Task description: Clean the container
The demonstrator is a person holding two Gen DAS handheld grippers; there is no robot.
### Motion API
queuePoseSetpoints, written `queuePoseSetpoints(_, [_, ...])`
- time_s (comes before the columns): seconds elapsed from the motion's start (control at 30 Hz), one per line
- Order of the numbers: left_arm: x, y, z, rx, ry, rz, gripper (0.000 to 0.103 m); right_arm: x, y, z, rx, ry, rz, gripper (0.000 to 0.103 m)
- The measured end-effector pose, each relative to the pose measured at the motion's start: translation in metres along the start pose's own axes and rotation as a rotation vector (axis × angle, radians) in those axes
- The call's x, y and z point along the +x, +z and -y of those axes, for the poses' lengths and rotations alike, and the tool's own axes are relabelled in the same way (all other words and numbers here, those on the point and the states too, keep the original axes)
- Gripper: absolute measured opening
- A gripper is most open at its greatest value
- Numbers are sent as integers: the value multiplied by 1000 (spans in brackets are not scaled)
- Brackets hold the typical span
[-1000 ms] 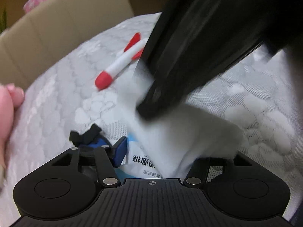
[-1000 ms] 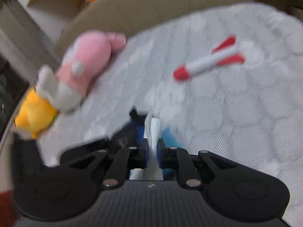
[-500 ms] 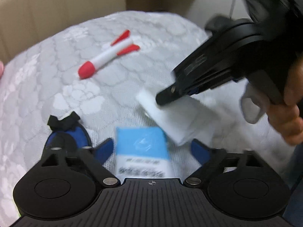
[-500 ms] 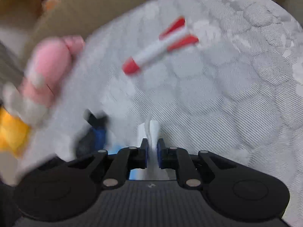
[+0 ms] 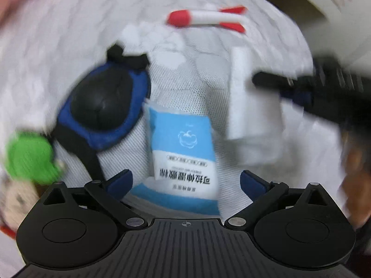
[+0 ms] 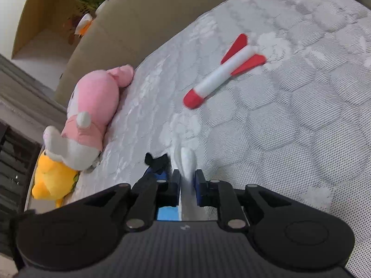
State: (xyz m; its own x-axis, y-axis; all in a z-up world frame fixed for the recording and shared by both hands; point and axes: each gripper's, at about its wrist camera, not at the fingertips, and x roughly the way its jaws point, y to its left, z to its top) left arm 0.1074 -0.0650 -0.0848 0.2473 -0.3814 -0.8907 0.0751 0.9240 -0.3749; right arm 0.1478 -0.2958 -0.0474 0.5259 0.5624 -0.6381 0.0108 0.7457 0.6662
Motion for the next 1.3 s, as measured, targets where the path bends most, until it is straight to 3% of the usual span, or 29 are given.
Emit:
queuePoseSetpoints(0.1, [19, -5, -2, -18, 1, -34, 101, -2, -2, -3, -18, -8, 4, 16])
queuePoseSetpoints(0.13, [22, -6, 6, 46, 39, -18, 94, -2, -2, -4, -24, -16, 9, 16])
queuePoseSetpoints(0.17, [25, -8, 16, 126, 87, 4, 76, -3, -2, -5, -31, -27, 16, 15])
queuePoseSetpoints(0.2, [25, -9, 29, 225, 134, 33, 73, -5, -2, -5, -40, -41, 25, 15])
queuePoseSetpoints(0.27, [19, -15, 62, 514, 269, 171, 72, -10, -2, -6, -61, -78, 51, 12])
queuePoseSetpoints(0.37, [38, -38, 98, 971, 604, 382, 72, -21, 0, -3, -46, -82, 97, 11])
queuePoseSetpoints(0.43, [54, -54, 106, 1134, 697, 416, 72, -29, 2, 0, 1, -25, 127, 11])
queuePoseSetpoints(0.53, [68, -68, 108, 1194, 663, 360, 74, -39, 3, -1, 49, 117, 164, 11])
queuePoseSetpoints(0.63, [80, -84, 109, 1323, 734, 388, 78, -34, 1, -11, 43, 225, 123, 11])
queuePoseSetpoints(0.7, [85, -86, 108, 1343, 745, 389, 78, -18, -5, -16, 11, 165, 45, 11])
queuePoseSetpoints(0.77, [84, -87, 109, 1346, 736, 390, 78, -3, -11, -20, -39, 44, -22, 12])
queuePoseSetpoints(0.87, [82, -87, 110, 1337, 724, 393, 83, -1, -18, -30, -188, -146, 2, 20])
queuePoseSetpoints(0.93, [82, -88, 111, 1343, 718, 396, 83, -4, -19, -39, -283, -226, 52, 32])
queuePoseSetpoints(0.97, [83, -89, 111, 1352, 719, 399, 83, -3, -20, -42, -321, -238, 59, 44])
queuePoseSetpoints(1.0, [83, -90, 111, 1361, 718, 401, 83, 0, -20, -44, -347, -242, 50, 46])
queuePoseSetpoints(1.07, [84, -92, 110, 1376, 712, 402, 84, 8, -20, -43, -353, -257, 18, 46])
queuePoseSetpoints(1.17, [84, -94, 109, 1380, 711, 406, 86, 12, -12, -36, -329, -336, 51, 46])
queuePoseSetpoints(1.3, [85, -97, 111, 1400, 693, 414, 88, 26, 16, -14, -201, -376, 67, 48])
